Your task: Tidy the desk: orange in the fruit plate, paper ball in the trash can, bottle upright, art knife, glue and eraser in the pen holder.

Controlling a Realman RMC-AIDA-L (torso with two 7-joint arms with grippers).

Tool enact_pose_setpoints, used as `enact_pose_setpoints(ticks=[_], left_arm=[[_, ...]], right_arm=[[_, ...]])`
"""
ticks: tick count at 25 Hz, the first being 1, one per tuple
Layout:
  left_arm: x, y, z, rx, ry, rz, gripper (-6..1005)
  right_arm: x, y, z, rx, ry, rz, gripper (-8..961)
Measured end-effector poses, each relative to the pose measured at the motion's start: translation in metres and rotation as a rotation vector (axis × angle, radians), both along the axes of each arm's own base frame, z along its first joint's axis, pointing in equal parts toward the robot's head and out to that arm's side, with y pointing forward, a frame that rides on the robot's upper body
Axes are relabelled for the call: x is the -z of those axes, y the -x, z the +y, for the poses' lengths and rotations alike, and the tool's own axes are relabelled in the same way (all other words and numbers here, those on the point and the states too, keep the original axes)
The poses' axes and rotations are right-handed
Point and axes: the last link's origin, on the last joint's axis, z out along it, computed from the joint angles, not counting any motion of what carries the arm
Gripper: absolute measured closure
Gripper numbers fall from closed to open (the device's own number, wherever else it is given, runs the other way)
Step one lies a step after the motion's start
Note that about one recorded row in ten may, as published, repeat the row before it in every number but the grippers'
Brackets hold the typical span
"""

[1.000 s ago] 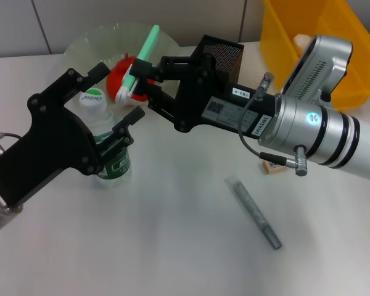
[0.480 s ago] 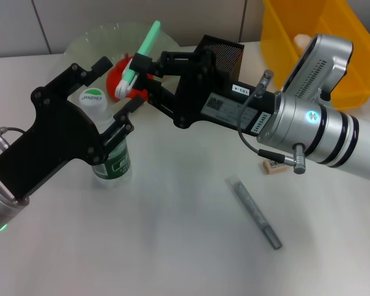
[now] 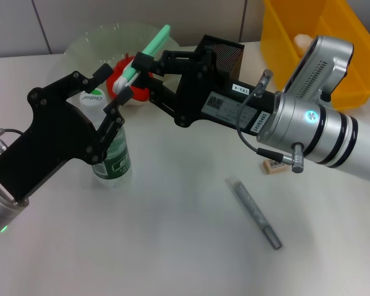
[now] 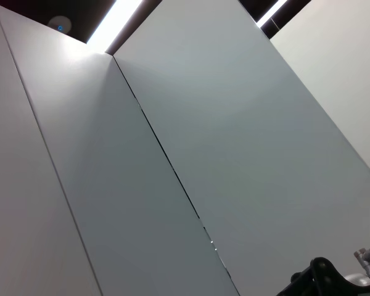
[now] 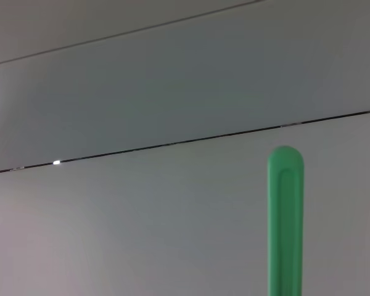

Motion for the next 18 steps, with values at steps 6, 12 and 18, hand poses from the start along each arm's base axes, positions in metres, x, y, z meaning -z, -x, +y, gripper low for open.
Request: enact_pose_setpoints(ticks=[6, 12, 18], left_arm=[[0.0005, -0.0004, -0.0003, 0.004, 0.004, 0.002, 679], [0.0015, -0.0019, 0.0007, 0.010, 0.009, 0.007, 700], [0.0022, -0.0026, 0.0012, 0.010, 0.012, 0.006, 729]], right_arm=[[0.0002, 0.0007, 0.0016, 0.005, -0.003, -0.002, 664], [0.0012, 0.0010, 0.0022, 0.007, -0.002, -0.006, 661], [0.0029, 0.0022, 0.0010, 0.002, 0.007, -0.008, 658]])
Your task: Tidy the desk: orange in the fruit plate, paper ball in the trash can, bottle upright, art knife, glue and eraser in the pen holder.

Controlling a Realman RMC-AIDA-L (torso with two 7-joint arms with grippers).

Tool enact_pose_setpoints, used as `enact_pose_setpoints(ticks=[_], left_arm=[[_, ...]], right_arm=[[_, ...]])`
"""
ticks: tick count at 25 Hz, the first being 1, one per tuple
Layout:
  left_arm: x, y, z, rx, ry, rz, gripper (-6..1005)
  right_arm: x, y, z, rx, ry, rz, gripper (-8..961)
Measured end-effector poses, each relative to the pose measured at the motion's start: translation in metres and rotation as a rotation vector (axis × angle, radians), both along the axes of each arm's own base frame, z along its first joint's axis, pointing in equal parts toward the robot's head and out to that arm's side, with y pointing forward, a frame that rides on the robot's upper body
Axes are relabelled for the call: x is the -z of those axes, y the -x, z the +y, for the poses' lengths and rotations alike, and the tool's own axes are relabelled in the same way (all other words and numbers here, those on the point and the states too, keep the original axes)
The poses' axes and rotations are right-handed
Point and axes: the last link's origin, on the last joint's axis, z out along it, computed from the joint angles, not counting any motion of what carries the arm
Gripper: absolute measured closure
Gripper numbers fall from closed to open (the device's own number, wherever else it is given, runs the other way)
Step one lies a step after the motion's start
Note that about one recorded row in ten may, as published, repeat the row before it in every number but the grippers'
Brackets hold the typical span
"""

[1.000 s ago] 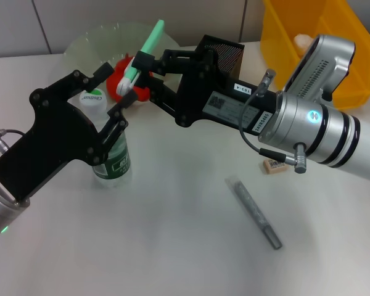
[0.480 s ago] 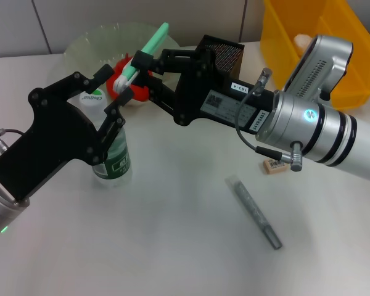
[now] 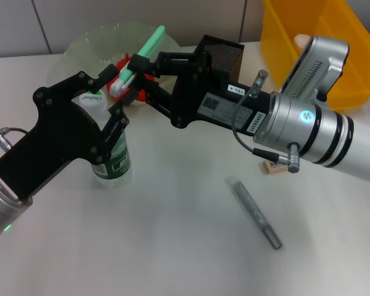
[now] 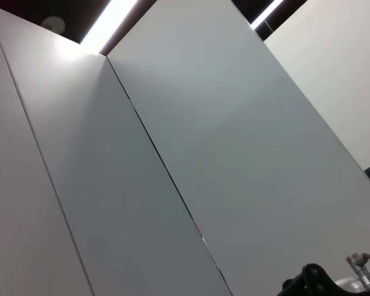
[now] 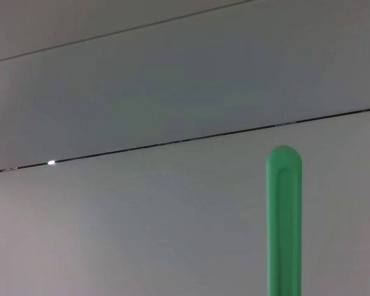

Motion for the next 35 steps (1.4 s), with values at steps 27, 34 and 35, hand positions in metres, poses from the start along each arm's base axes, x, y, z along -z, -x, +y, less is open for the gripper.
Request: enact_pose_setpoints(ticks=[27, 34, 35], left_arm=[[-0.001, 0.003, -0.002, -0.019, -0.021, -0.013, 854], [-0.026, 0.008, 0.012, -0.043, -0.003, -0.051, 854], [-0.031, 0.009, 0.014, -0.045, 0.012, -0.052, 853]], right_arm=[[0.000, -0.001, -0.005, -0.021, -0.023, 0.010, 489], [-0.013, -0.012, -0.011, -0.146, -0.062, -0.071, 306], [-0.017, -0.014, -0.011, -0.178, -0.079, -0.095, 275]])
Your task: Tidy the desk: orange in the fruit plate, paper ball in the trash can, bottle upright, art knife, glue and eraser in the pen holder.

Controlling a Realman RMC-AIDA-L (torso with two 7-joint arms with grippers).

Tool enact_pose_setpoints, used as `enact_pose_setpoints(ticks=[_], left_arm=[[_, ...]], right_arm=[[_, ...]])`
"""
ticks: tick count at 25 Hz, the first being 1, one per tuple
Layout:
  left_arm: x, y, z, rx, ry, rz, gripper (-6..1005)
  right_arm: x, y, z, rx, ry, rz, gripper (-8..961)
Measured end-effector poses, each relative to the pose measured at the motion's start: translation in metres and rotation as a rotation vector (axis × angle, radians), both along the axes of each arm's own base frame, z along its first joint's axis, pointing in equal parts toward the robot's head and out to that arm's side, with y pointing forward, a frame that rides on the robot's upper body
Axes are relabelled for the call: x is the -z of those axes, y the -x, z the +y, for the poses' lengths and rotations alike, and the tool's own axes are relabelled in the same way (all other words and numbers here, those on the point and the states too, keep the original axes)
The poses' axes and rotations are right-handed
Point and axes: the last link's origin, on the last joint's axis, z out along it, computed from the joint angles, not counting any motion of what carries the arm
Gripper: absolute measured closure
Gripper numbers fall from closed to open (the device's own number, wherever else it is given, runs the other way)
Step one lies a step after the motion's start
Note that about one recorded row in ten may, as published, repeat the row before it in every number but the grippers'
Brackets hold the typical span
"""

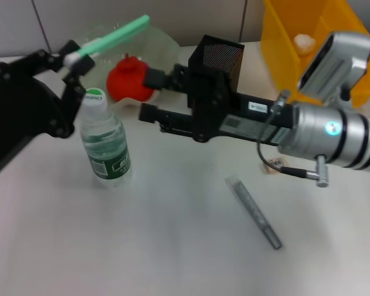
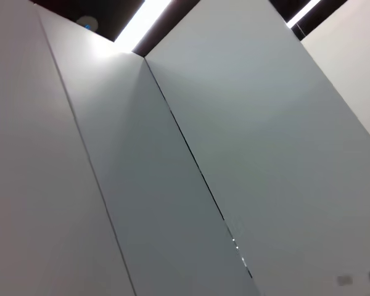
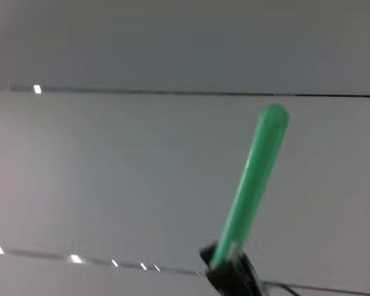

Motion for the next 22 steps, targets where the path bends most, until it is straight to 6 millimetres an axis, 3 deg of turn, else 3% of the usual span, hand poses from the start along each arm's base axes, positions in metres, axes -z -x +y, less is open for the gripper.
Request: enact_pose_setpoints(ticks=[11, 22], left_arm=[[-0.052, -0.005, 0.023, -0.058, 0.234, 0.052, 853], [-0.082, -0.059, 0.041, -0.215, 0.508, 0.284, 852]], right_arm=[[-0.049, -0.017, -0.002, -0.455, -0.270, -0.352, 277], [-0.067, -0.028, 0.000, -0.793, -0.414, -0.653, 279]])
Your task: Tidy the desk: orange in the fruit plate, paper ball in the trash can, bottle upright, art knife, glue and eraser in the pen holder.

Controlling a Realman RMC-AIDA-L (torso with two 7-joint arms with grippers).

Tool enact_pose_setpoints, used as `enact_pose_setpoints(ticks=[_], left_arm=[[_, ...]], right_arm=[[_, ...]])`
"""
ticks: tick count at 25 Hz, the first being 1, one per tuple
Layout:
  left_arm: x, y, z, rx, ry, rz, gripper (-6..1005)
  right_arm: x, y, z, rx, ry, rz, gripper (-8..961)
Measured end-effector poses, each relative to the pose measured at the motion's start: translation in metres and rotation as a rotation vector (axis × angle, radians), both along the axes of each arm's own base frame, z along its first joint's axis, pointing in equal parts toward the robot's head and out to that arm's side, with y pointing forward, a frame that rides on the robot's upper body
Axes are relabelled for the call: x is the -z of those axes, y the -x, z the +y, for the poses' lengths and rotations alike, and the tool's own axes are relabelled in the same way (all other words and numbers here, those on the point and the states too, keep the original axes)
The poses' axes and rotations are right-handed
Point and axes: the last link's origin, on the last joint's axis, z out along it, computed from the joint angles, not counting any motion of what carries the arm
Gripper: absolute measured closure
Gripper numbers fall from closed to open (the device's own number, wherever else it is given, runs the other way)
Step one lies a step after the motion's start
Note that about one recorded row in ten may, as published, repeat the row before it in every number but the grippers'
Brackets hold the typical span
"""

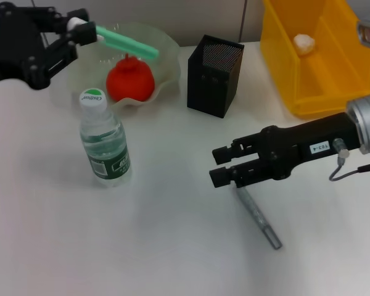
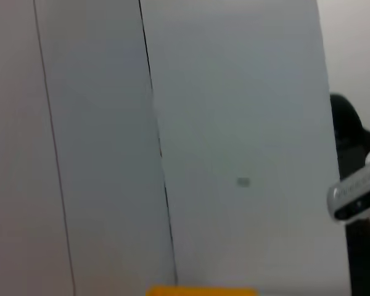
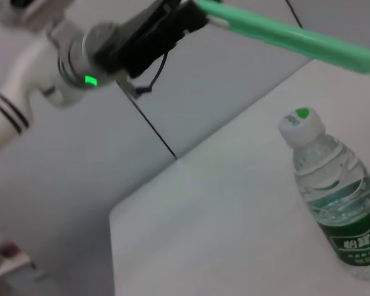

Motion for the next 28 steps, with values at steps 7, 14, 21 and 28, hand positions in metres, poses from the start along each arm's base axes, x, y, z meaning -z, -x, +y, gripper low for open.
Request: enact_pose_setpoints(ticks=[7, 14, 21, 28], left_arm=[[-0.004, -0.043, 0.027, -0.103, 0.143, 0.128, 851], [0.005, -0.086, 0.058, -0.162, 0.205, 0.246, 851], [0.032, -0.122, 0.087, -0.250, 0.277, 0.343, 850], [0.056, -0.151, 0.099, -0.304, 0.265, 0.408, 850]], right_arm=[[-0.016, 0.000, -0.009, -0.132, -0.027, -0.027, 280], [-0.018, -0.002, -0.021, -0.243, -0.065, -0.048, 280], [-0.017, -0.006, -0.032, -0.347, -0.088, -0.027, 280], [-0.016, -0.006, -0.034, -0.387, -0.084, -0.026, 280]])
